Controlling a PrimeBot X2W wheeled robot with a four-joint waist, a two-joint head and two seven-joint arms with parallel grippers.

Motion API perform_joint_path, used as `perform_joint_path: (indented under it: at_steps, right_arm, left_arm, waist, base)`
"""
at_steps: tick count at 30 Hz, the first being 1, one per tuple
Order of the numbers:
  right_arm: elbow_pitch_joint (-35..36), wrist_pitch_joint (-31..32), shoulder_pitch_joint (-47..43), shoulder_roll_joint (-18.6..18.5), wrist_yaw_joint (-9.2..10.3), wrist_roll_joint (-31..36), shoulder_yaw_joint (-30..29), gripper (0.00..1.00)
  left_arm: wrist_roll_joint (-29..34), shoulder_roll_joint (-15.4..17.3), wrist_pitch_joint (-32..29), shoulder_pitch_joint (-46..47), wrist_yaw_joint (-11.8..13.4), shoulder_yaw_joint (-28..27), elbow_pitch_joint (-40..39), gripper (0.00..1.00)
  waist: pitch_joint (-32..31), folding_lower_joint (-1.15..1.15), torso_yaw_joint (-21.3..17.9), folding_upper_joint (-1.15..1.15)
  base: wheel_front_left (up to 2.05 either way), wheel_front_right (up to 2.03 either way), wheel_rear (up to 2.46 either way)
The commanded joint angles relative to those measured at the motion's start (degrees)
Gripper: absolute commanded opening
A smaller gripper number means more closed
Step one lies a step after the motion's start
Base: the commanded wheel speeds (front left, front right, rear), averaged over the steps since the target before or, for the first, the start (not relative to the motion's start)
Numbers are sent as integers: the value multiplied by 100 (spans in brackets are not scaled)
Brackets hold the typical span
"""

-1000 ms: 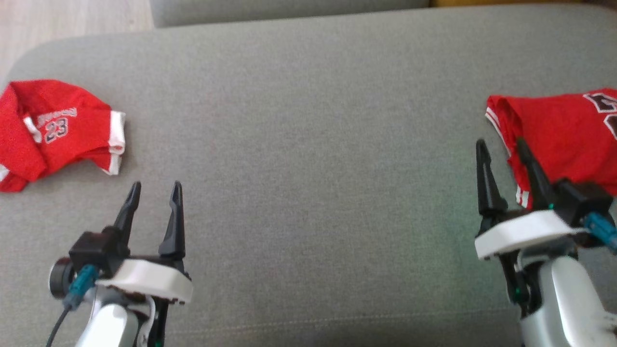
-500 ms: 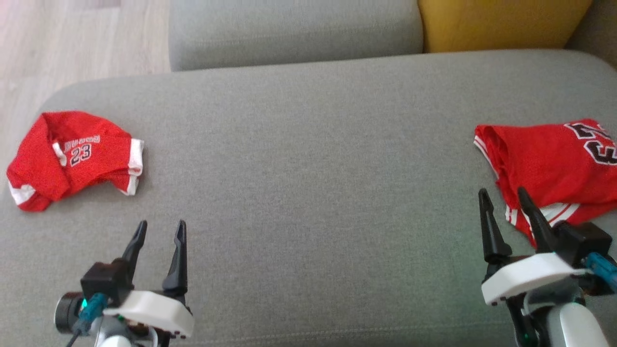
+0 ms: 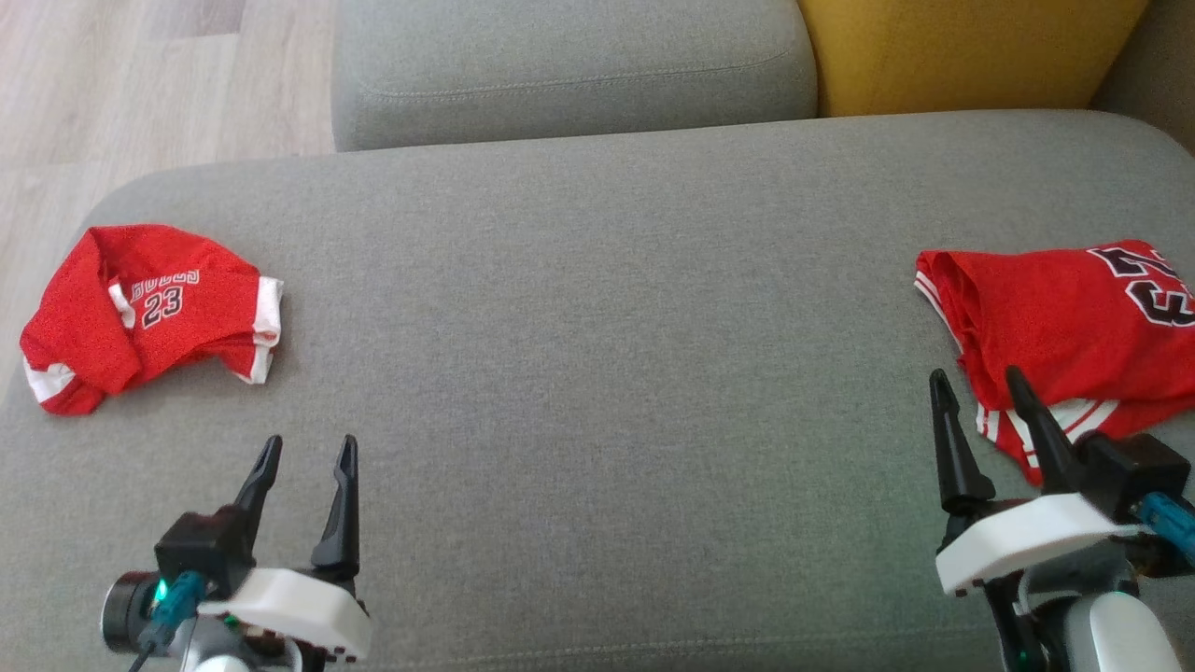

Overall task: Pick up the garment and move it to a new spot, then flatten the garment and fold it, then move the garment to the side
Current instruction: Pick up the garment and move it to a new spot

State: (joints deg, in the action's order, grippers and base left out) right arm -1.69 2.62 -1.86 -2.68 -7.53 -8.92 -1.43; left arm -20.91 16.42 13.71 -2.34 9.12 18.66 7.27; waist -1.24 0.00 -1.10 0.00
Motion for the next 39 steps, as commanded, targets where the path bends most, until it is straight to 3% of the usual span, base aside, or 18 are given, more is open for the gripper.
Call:
perform_joint_path:
  at_steps: [1, 14, 31, 39]
  right_arm:
    - [235, 4, 130, -21, 4, 38, 122, 100]
    - [247, 66, 67, -20, 4, 14, 95, 100]
    - [677, 183, -2, -20, 4, 50, 333, 100]
    - [668, 192, 2, -20, 4, 87, 412, 100]
  left_arm:
    - [-46, 145, 15, 180, 49, -206, -201, 100]
    - [-131, 126, -16, 249, 63, -173, -229, 100]
    - [-186, 196, 21, 413, 170, -329, -330, 100]
    - [-215, 242, 34, 422, 207, -373, -406, 100]
  waist:
    - [-4, 0, 7, 0]
    - [-16, 0, 232, 0]
    - [-22, 0, 1907, 0]
    - [-20, 0, 2349, 0]
  base:
    - [0, 0, 0]
    - [0, 0, 0]
    - [0, 0, 0]
    - [0, 0, 0]
